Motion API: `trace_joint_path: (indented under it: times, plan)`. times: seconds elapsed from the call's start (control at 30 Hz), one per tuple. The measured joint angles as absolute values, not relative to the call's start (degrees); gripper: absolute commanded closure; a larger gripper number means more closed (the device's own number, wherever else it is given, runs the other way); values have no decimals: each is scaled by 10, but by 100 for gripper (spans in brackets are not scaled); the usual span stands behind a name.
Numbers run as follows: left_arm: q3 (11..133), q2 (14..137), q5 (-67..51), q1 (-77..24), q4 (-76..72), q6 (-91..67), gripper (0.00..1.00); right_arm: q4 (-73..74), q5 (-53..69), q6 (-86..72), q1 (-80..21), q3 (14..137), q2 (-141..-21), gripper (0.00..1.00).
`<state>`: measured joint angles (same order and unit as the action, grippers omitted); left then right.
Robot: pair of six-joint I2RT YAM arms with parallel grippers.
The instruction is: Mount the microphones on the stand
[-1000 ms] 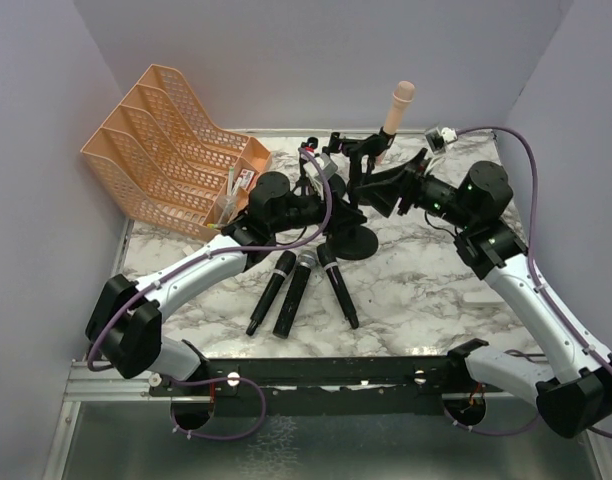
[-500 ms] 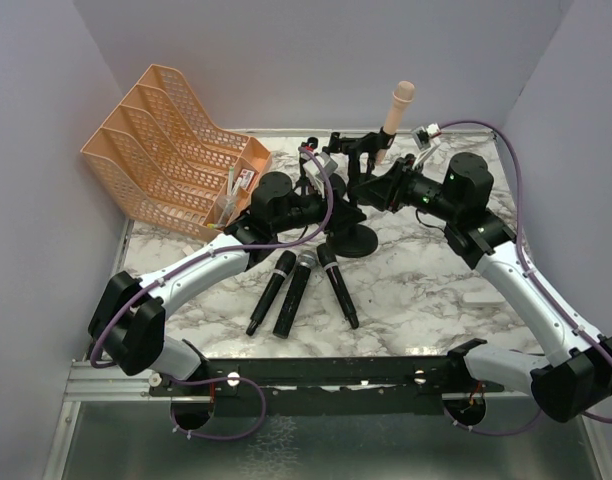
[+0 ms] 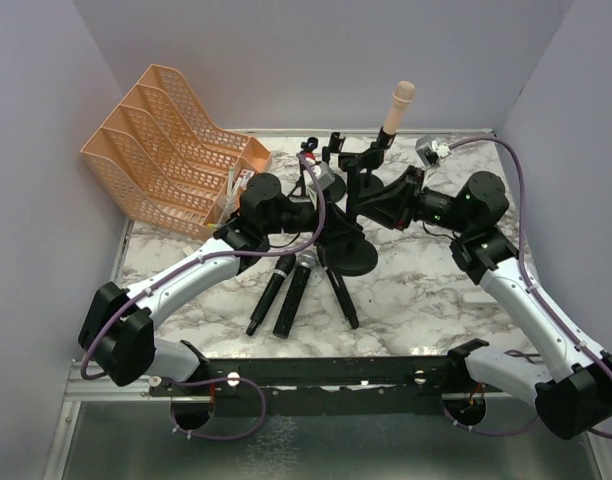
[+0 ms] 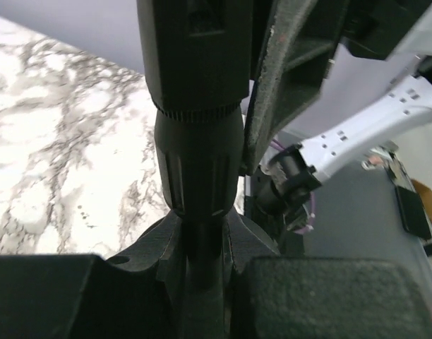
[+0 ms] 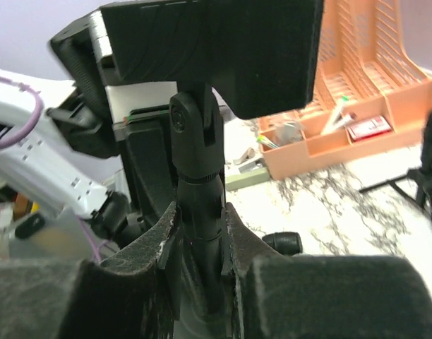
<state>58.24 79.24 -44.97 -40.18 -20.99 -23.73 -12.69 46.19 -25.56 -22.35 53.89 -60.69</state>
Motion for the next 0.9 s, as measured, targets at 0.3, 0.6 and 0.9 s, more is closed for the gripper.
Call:
trace_joint_path:
  times: [0.3,0.6,0.9]
  plan:
    - [576,766,-485,-410,-227,-227,100,-135,471,-199,-226,539,-573,29]
    - [576,795,-458,-411,-231,-237,100,-172,423,-249,-226,542,-612,33]
    - [576,807,-440,-410,-231,-249,100,-219,404,-316,-226,555,-652,61]
